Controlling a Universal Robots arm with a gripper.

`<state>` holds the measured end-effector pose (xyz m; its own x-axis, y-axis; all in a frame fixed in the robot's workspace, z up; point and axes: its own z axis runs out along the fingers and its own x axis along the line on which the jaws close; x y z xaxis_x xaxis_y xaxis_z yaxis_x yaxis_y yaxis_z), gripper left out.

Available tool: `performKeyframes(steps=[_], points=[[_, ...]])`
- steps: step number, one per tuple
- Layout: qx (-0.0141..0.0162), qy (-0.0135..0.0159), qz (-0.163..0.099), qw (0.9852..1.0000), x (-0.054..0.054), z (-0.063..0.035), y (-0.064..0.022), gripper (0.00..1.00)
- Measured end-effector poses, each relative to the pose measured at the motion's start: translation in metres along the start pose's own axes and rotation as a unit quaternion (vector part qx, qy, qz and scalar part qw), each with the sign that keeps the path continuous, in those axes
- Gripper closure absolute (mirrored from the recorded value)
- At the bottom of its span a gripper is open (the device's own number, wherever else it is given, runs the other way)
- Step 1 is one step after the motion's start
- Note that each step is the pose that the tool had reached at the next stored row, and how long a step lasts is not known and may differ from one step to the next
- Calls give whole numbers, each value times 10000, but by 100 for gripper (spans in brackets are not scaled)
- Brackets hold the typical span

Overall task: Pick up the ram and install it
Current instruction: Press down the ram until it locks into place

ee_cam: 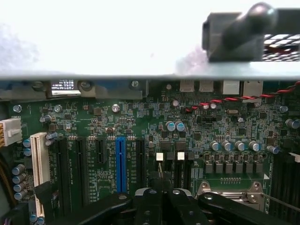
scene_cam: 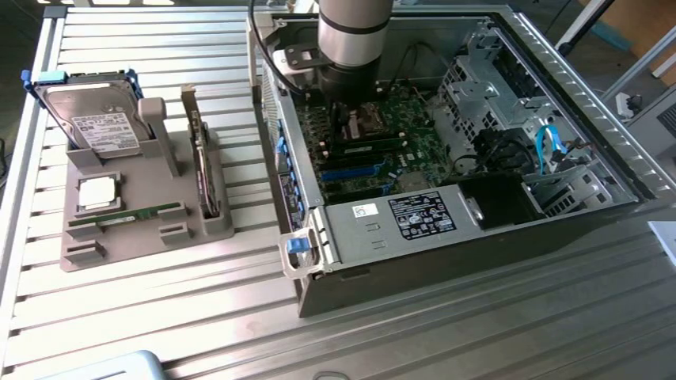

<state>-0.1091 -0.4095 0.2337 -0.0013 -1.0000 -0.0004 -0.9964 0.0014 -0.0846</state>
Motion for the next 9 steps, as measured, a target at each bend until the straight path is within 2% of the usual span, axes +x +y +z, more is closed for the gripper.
performKeyframes(steps=[9], points=[[-1,1,0,10000,0,23,13,90]])
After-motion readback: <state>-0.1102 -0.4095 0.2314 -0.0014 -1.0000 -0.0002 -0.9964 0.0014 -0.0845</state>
